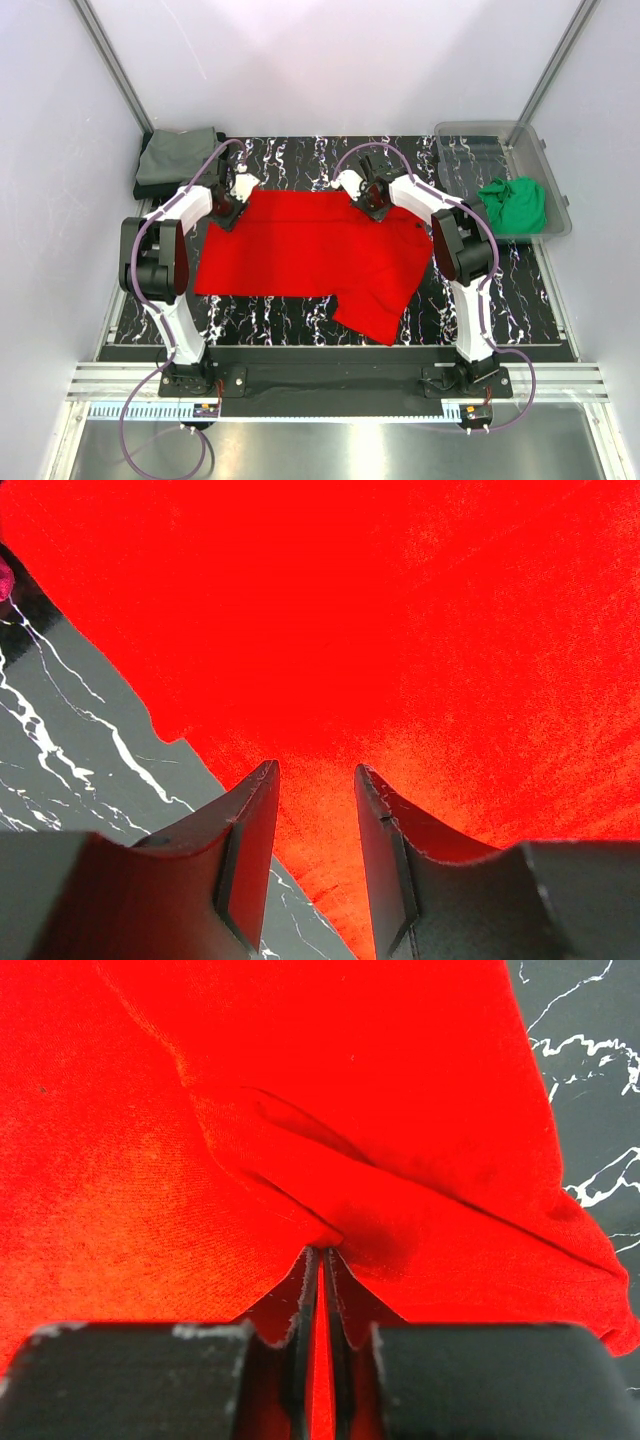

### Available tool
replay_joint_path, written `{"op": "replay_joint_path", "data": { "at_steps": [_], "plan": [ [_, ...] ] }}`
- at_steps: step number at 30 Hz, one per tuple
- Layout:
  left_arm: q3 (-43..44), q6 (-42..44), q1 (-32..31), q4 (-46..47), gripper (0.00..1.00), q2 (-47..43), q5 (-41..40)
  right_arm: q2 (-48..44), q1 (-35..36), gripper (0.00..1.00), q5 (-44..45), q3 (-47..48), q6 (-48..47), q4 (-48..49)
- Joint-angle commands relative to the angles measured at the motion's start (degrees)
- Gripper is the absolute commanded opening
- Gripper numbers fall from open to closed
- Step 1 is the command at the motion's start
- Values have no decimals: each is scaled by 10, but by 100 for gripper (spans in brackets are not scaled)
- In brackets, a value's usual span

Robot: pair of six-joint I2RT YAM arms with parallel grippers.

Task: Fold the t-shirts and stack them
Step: Fold the tshirt

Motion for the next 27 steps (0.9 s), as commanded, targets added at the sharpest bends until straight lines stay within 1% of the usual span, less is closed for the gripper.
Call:
{"op": "replay_joint_path", "data": {
  "at_steps": [1,2,4,14,22,23,24,25,26,27],
  "plan": [
    [27,-7,-2,6,41,1,16,-5,-1,8,-10,14,-3,13],
    [27,-7,-2,6,41,2,17,-8,-1,4,-13,14,-5,10],
    [28,-7,-2,5,41,2,16,-15,-1,0,-22,10,-5,6],
    [36,-9,-2,5,41,11,23,-76,5,0,-42,-11,7,-23],
    [43,-13,-2,4,41,17,27,-94,17,0,-46,-26,13,-31],
    [43,-14,-2,4,41,15,26,-90,16,1,-45,-27,12,-30],
    [43,-15,-2,5,41,14,26,-84,16,5,-42,-27,12,-27],
    [42,-15,-2,3,41,13,26,-79,16,13,-35,-25,12,-25],
    [39,-13,-3,3,41,11,25,-68,16,24,-33,-23,11,-24],
    [38,-12,-2,3,41,10,22,-62,17,26,-30,-22,9,-22]
  ]
}}
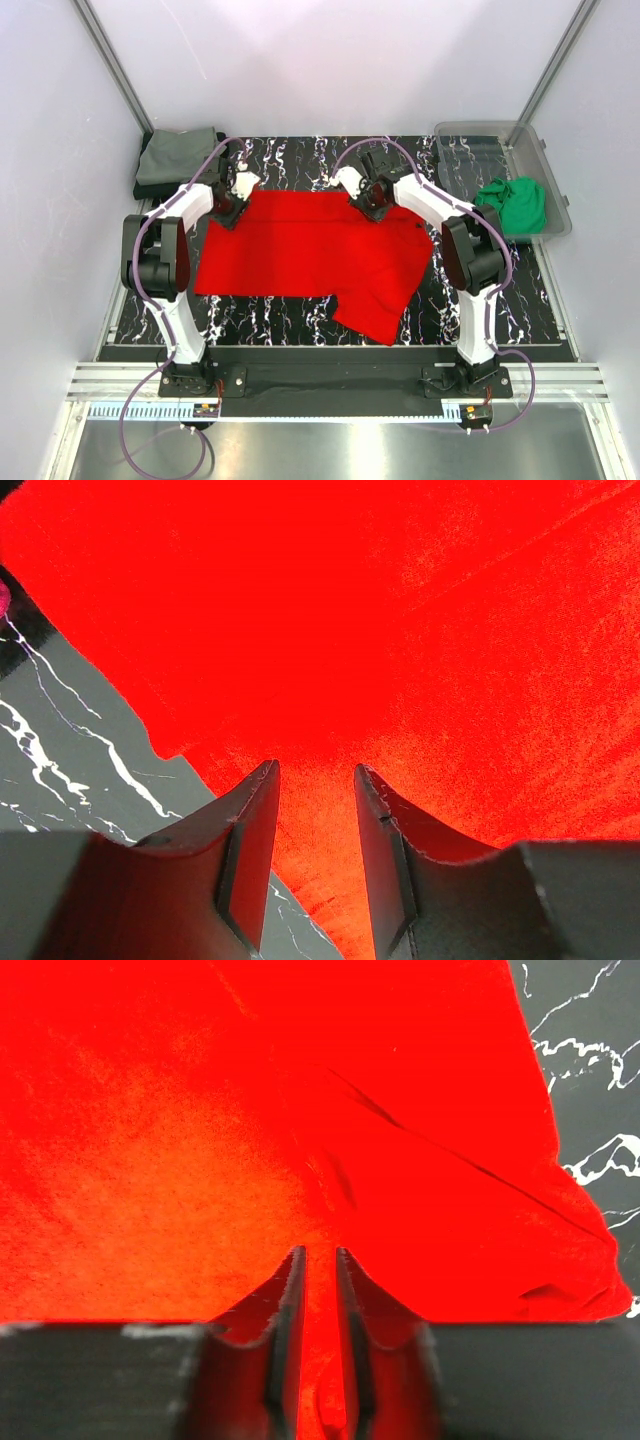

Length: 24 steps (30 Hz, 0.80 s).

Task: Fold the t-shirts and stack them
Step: Fold the tshirt

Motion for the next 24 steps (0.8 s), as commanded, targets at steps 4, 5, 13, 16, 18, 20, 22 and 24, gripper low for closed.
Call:
{"op": "replay_joint_path", "data": {
  "at_steps": [4,5,13,16,18,20,22,24],
  "plan": [
    [13,-1,-2,8,41,-10,6,27,5,28,1,19,-8,9],
    [11,-1,-3,8,41,-11,6,34,4,28,2,23,-9,10],
    [15,-3,-2,6,41,-6,4,58,4,28,0,49,-10,11],
    [17,-3,-2,6,41,-5,4,62,5,27,1,49,-10,12],
    [18,-3,-2,5,41,-4,5,62,4,23,2,49,-10,15],
    [18,-3,-2,5,41,-4,5,61,5,19,4,49,-10,15],
    [18,-4,-3,4,41,-2,6,60,5,15,5,46,-10,16],
    [20,-7,-3,4,41,-1,8,60,4,11,6,45,-10,19]
  ]
}}
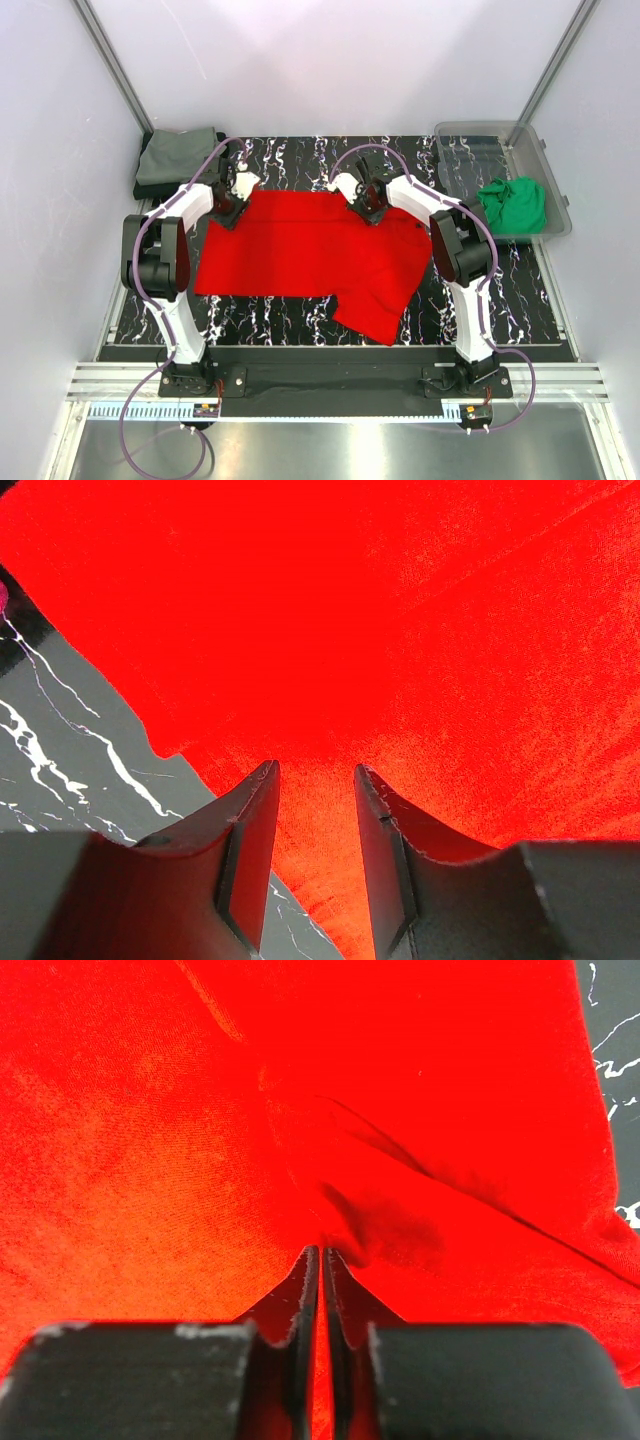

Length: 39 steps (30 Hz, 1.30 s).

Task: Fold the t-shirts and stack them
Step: Fold the tshirt

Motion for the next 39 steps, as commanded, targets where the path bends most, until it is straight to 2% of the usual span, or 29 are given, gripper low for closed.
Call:
{"op": "replay_joint_path", "data": {
  "at_steps": [1,5,23,24,27,30,39],
  "plan": [
    [20,-7,-3,6,41,1,8,-5,5,9,5,18,-7,14],
    [23,-8,-3,7,41,3,11,-9,5,0,4,20,-7,14],
    [27,-11,-2,8,40,4,18,-86,34,0,-10,-7,24,-10],
    [27,-12,-2,6,40,3,18,-85,34,4,-3,-8,27,-8],
    [24,-11,-3,6,40,-1,16,-74,34,32,31,-13,18,8],
    [19,-8,-4,6,40,-4,12,-55,29,35,42,-11,8,21],
    [17,-8,-4,6,40,-4,8,-22,3,34,40,13,-7,22]
  ]
}}
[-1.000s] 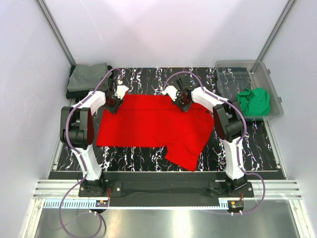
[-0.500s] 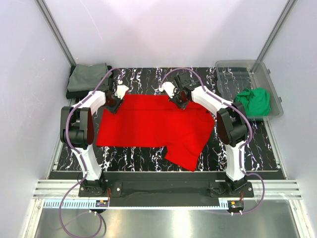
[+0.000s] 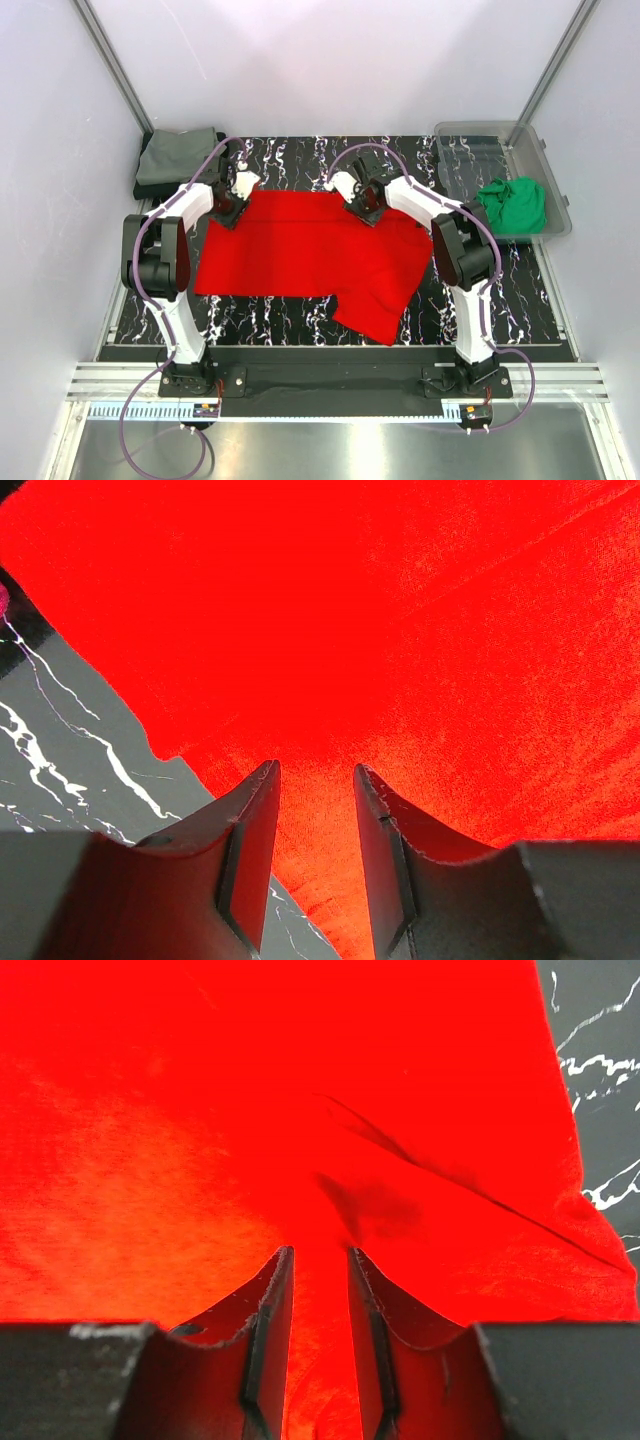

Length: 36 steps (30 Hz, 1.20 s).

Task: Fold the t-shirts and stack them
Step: Fold the tshirt

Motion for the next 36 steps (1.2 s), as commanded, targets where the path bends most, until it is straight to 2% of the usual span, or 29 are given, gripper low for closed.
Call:
{"op": "replay_joint_path", "data": {
  "at_steps": [1,7,12,18,20,22,26,29,36],
  "plan": [
    [16,-4,-3,7,40,-5,5,9,-14,35,9,26,-14,13],
    [29,-5,-3,1,40,5,6,27,-26,34,8,36,-13,13],
    [33,-4,-3,-3,40,8,5,27,-28,24,-4,38,-15,12],
    [35,-6,-3,-4,40,12,7,16,-28,27,-25,41,-7,-1],
    [35,-6,-3,-4,40,14,8,16,-27,24,-25,41,-7,-2],
    [38,-6,-3,-4,40,16,10,17,-28,15,-26,42,-10,-8],
    [41,-8,-3,-4,40,19,10,13,-27,5,-33,42,-4,-15],
    [41,-9,-3,-4,40,19,12,1,-22,1,-36,41,0,-20],
    [42,-13,-3,-1,40,18,24,-38,-2,0,-22,25,4,-31]
  ]
}}
